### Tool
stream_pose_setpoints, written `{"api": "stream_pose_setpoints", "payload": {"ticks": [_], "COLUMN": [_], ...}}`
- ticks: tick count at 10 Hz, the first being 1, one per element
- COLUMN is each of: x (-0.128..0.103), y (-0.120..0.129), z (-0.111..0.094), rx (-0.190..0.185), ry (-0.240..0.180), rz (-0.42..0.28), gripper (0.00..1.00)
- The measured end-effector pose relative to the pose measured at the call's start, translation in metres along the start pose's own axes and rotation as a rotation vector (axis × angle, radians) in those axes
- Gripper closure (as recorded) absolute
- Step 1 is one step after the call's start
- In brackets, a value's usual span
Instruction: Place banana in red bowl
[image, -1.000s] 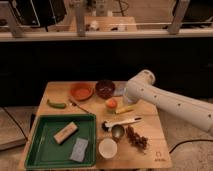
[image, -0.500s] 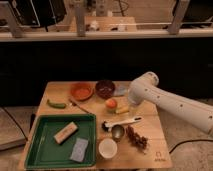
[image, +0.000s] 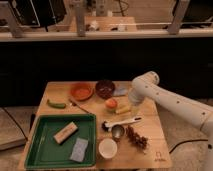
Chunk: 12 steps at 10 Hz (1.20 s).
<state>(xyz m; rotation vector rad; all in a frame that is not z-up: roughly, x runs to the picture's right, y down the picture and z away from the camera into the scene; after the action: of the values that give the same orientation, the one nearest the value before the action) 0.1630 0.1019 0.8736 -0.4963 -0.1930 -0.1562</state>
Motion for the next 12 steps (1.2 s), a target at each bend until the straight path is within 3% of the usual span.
{"api": "stream_pose_setpoints", "payload": {"ticks": [4,6,7,9,12], "x": [0.005,0.000,-0.003,-0.003,-0.002], "y": [-0.009,-0.010,-0.010,-0.008,-0.004], "z": [0.027,0.035,0.039,0.042,0.043], "rx": [-0.044,-0.064,-0.073,-0.082,-0.089], "ry": [-0.021,-0.028,-0.030,-0.028,-0.027], "rz": [-0.005,-0.016,-0.022,-0.024,-0.017], "gripper": [0.20,0.25,0.39,0.55,0.88]}}
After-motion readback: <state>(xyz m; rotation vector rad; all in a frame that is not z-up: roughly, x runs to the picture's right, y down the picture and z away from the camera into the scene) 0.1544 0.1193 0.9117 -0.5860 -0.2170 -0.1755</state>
